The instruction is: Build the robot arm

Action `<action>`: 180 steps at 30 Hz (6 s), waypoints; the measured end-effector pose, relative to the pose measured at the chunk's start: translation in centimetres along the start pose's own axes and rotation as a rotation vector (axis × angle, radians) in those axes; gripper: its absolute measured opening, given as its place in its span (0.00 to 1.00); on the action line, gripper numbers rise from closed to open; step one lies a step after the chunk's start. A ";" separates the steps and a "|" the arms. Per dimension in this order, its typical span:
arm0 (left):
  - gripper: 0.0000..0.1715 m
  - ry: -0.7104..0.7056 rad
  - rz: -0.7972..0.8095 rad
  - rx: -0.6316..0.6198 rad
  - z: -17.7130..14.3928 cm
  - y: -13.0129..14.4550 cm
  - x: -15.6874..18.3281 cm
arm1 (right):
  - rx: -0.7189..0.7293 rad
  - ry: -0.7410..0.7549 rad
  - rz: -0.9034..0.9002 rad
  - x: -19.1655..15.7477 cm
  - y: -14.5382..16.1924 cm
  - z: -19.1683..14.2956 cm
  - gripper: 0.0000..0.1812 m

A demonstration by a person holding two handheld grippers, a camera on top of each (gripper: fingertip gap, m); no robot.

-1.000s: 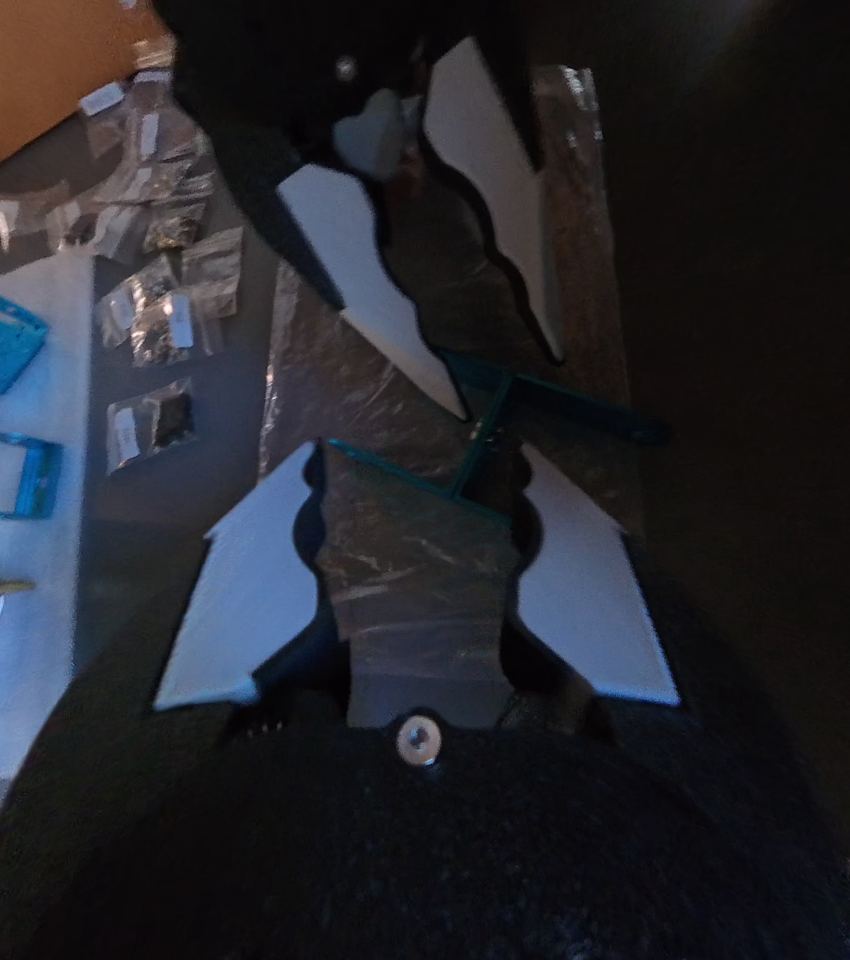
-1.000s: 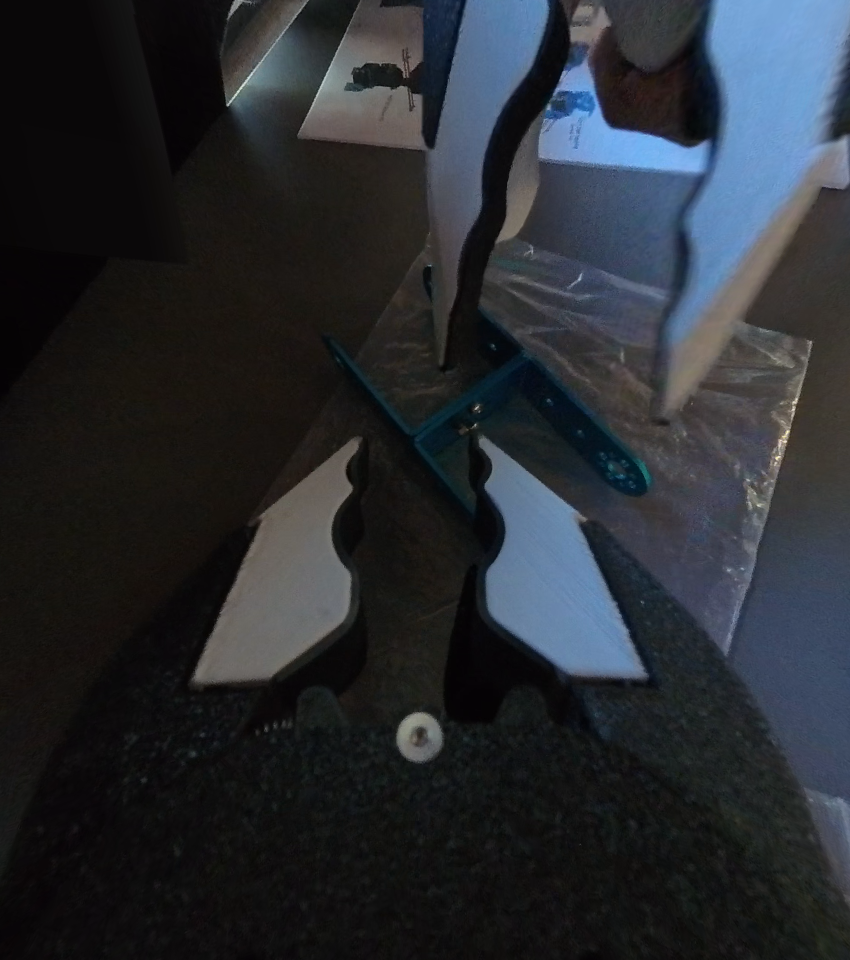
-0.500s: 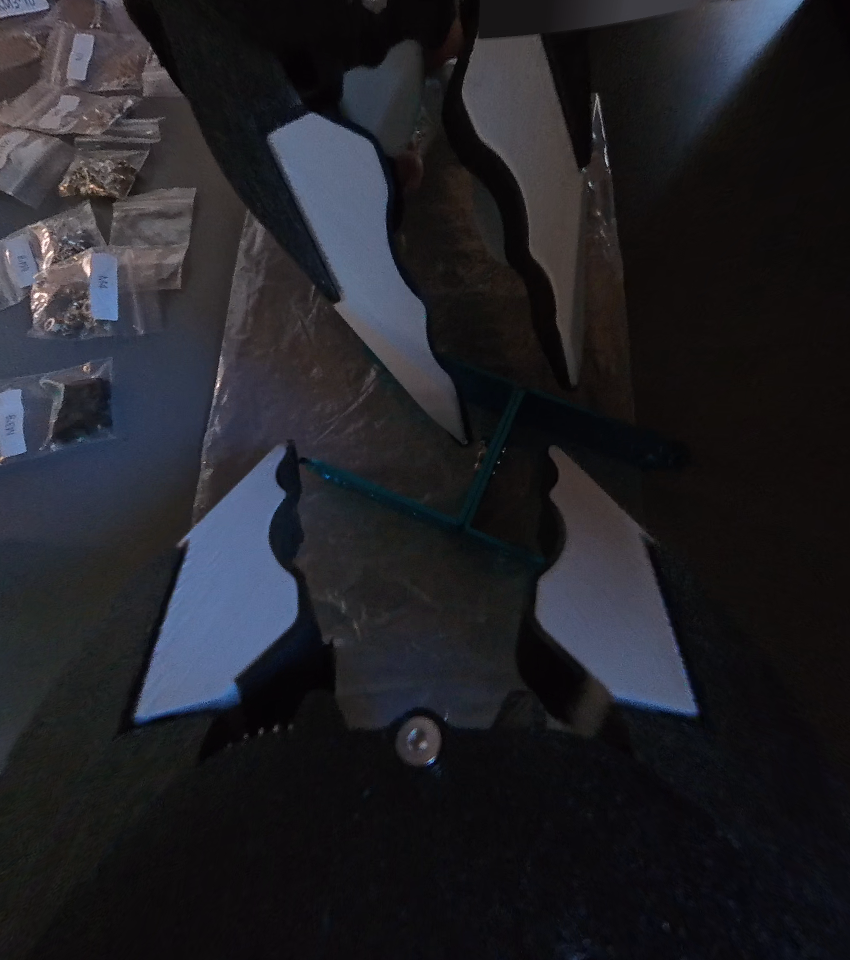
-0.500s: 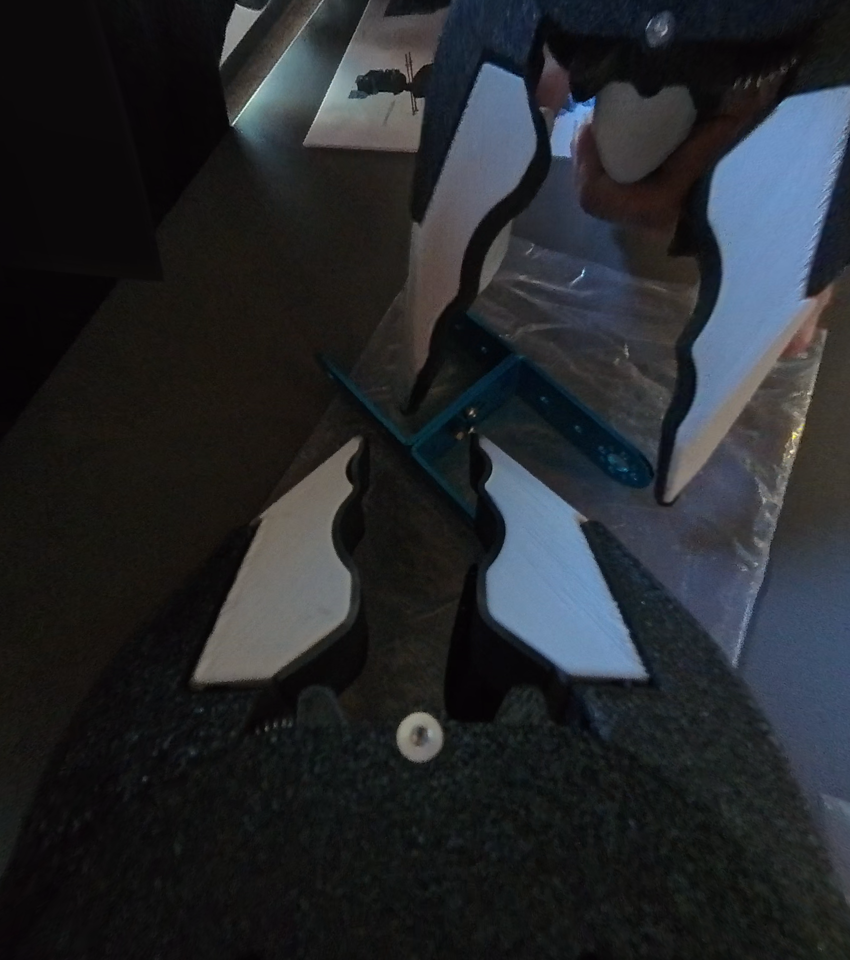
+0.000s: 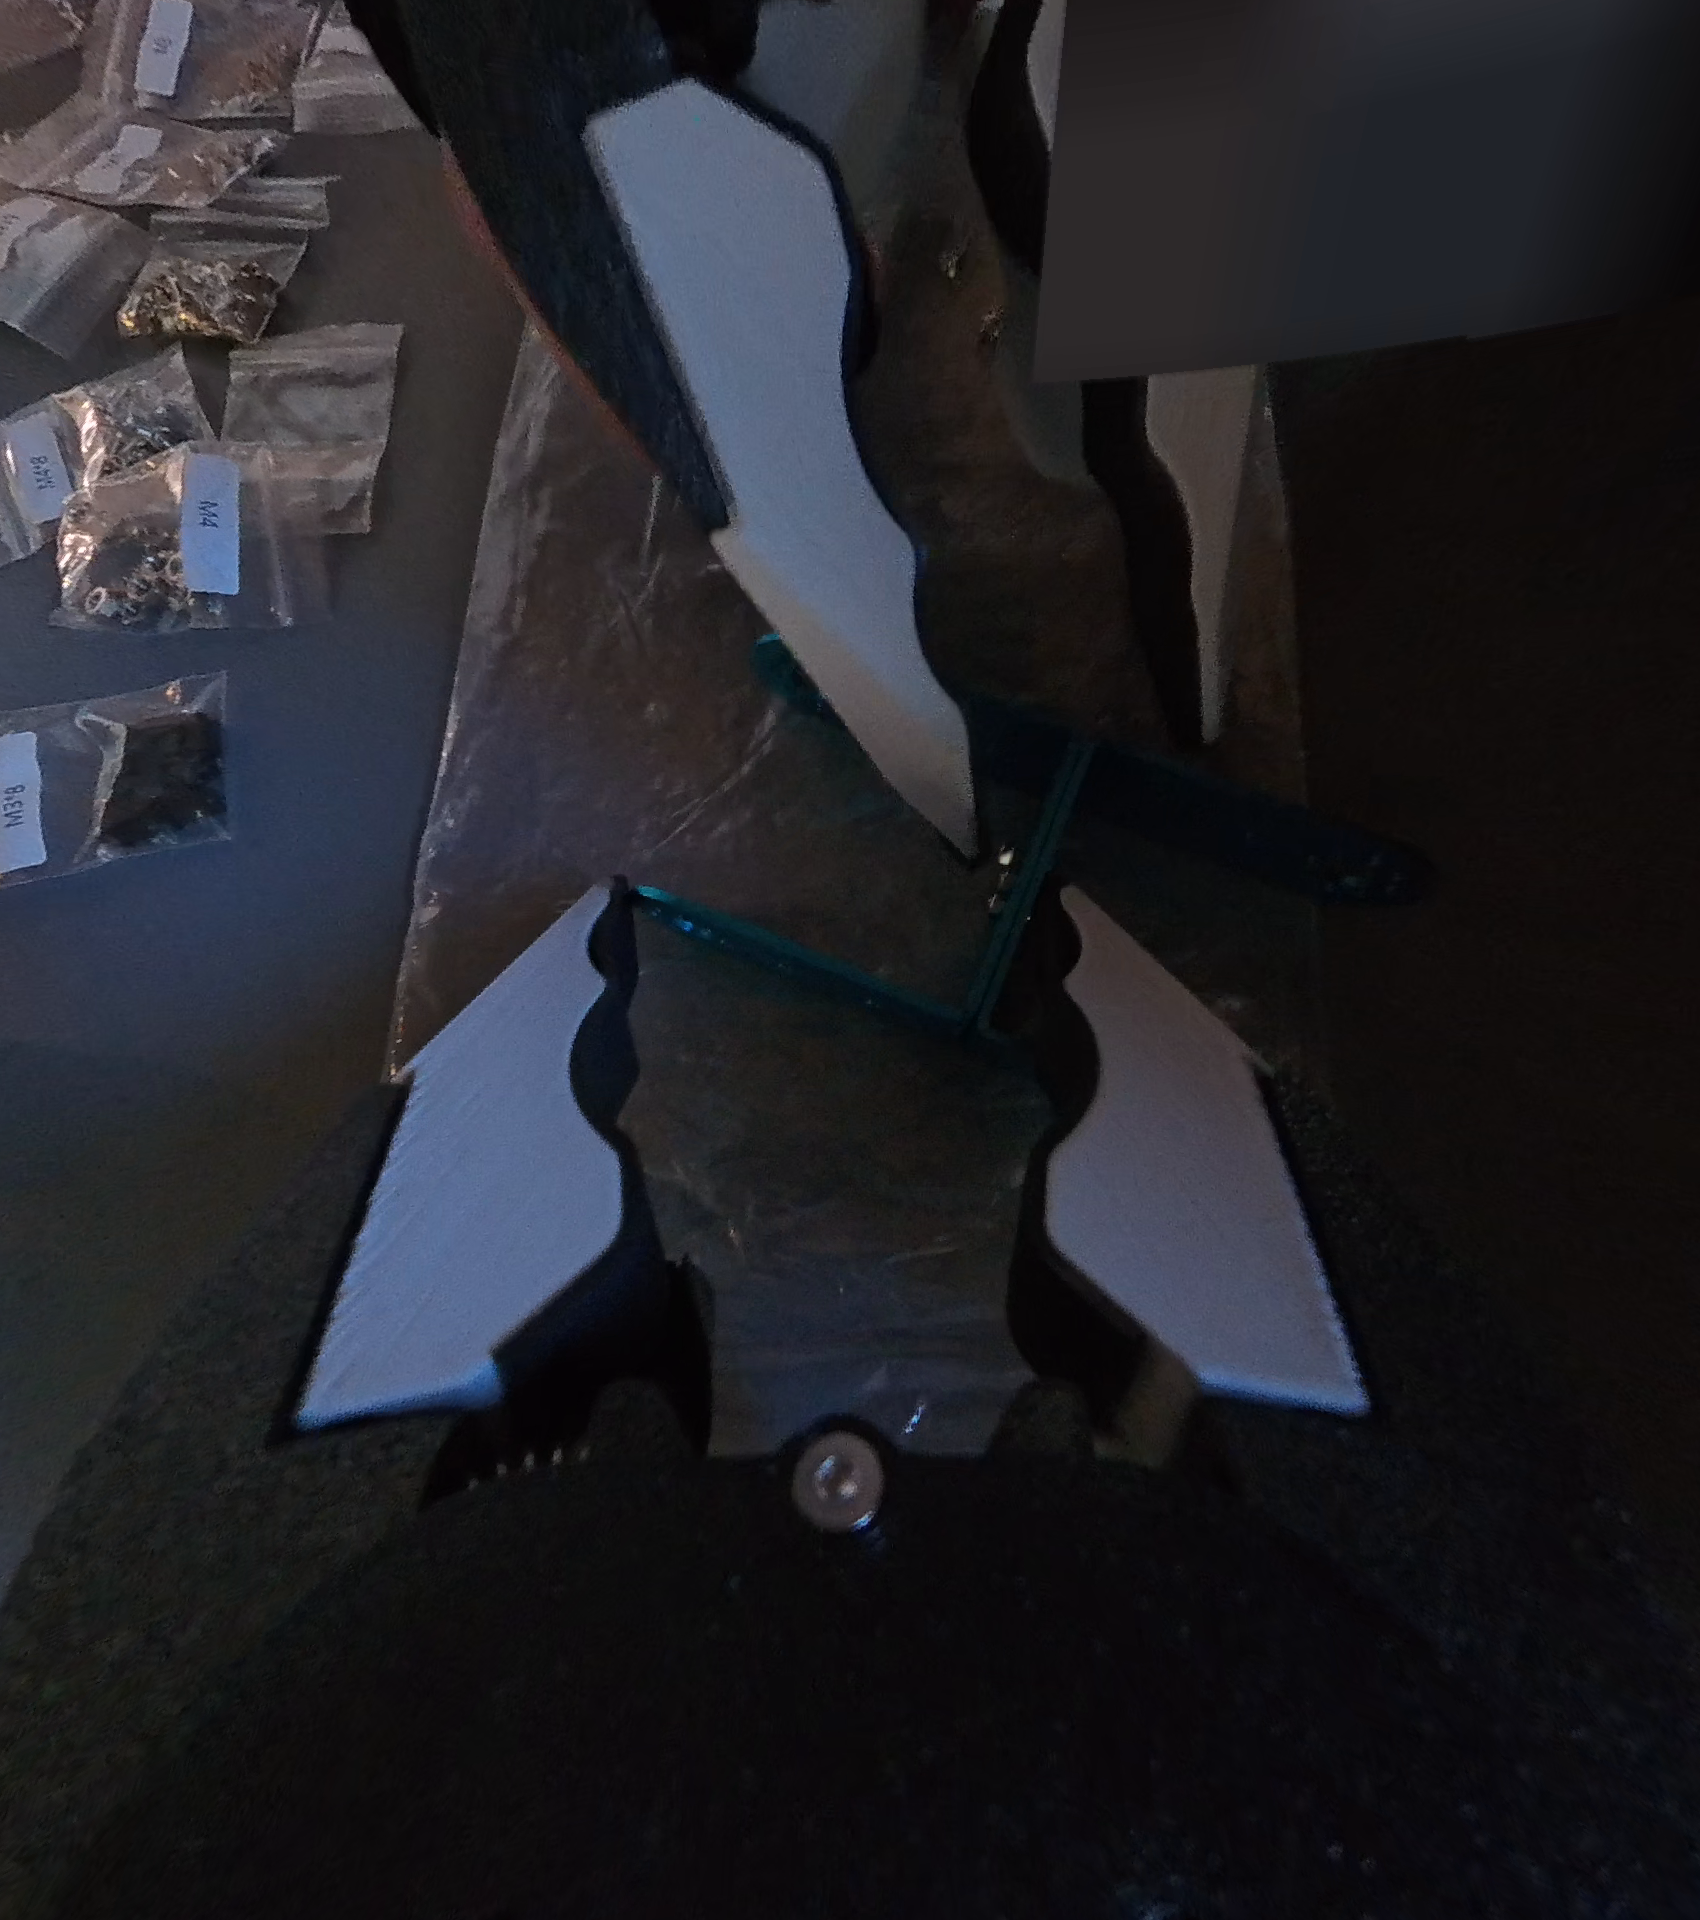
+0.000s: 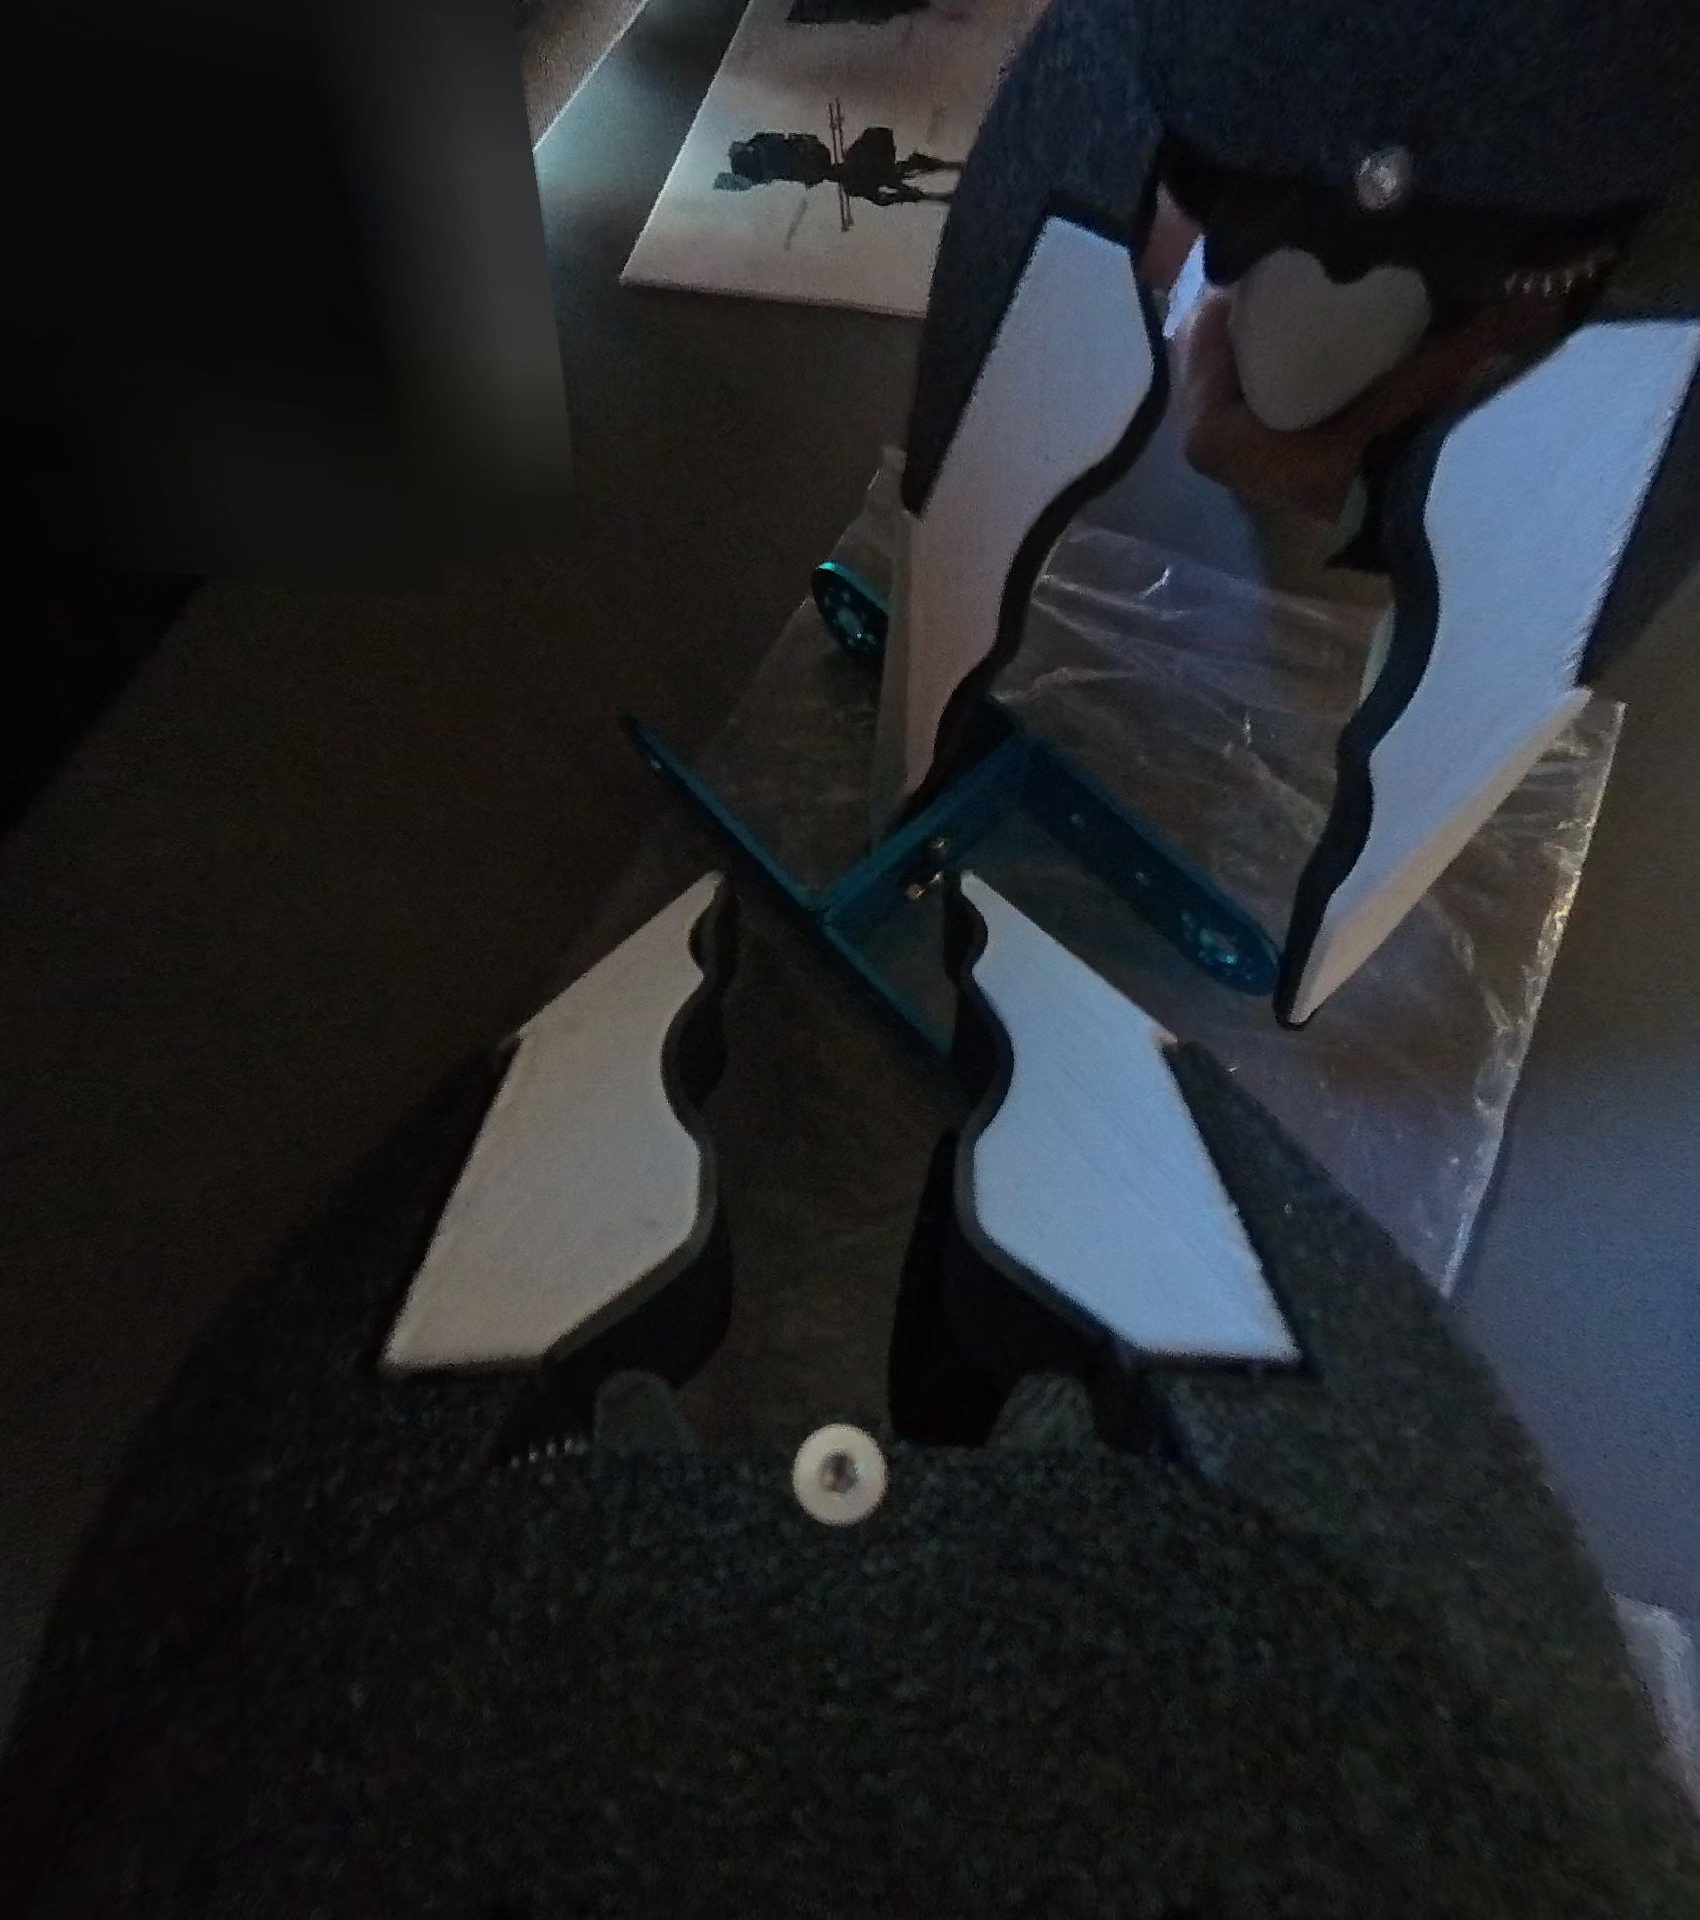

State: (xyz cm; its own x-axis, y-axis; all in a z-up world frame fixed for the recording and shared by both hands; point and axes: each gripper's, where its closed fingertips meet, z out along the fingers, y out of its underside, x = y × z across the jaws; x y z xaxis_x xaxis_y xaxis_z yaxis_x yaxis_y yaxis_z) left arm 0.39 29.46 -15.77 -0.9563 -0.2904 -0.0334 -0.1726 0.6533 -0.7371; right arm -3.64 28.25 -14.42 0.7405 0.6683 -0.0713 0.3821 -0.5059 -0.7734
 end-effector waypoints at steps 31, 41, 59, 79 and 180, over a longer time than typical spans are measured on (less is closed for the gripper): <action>0.46 0.003 -0.010 0.012 0.2 -0.4 0.2 | -0.092 0.079 -0.130 -0.2 0.7 0.7 0.21; 0.46 0.014 -0.013 0.011 0.3 -0.4 0.3 | -0.092 0.079 -0.146 -0.3 0.7 0.4 0.20; 0.46 0.006 0.004 0.008 0.3 -0.4 0.3 | -0.126 0.081 -0.169 -0.7 1.0 0.9 0.24; 0.46 0.010 0.017 0.007 0.3 -0.4 0.4 | -0.101 0.031 -0.110 -1.1 0.6 0.4 0.24; 0.45 -0.030 0.037 -0.011 0.7 -0.6 1.3 | -0.192 0.192 0.370 0.1 -0.3 -1.6 0.13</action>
State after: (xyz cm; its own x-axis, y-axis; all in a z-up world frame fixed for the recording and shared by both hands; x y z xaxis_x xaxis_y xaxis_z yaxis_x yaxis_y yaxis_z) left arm -0.61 28.19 -15.80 -0.9547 -0.2864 -0.0811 -0.1398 0.6720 -0.7272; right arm -2.80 27.57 -13.12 0.9284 0.3199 -0.1890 0.1549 -0.7957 -0.5855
